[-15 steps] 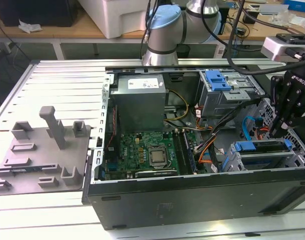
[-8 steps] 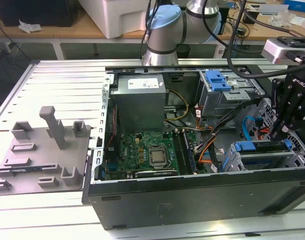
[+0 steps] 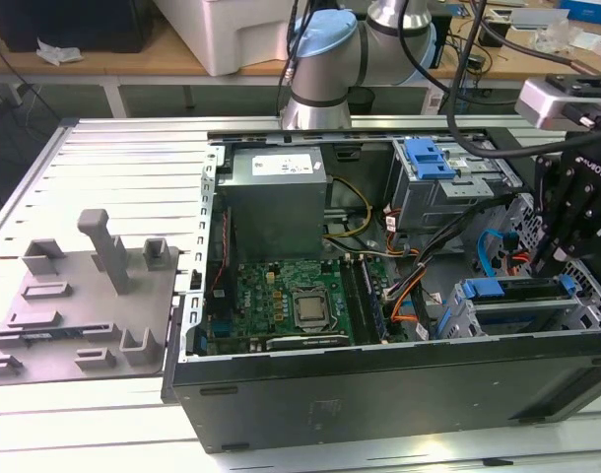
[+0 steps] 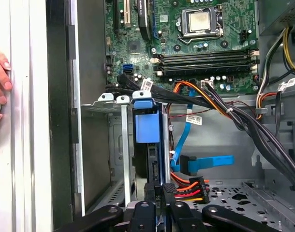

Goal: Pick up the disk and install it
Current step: 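Insert the first disk wire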

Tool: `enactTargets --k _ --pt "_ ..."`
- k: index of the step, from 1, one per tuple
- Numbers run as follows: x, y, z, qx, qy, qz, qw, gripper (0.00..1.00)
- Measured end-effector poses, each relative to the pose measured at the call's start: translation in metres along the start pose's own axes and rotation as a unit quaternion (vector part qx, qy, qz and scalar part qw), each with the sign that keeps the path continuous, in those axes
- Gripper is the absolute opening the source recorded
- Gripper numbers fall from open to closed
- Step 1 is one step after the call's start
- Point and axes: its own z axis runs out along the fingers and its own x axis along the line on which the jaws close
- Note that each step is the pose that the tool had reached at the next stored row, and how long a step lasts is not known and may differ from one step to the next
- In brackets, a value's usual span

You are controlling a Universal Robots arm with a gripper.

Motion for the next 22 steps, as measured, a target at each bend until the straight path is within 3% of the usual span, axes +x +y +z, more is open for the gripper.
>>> enactTargets --k 22 --pt "-0.0002 0.0014 0.0029 0.0027 0.0005 -0.021 0.9998 0.18"
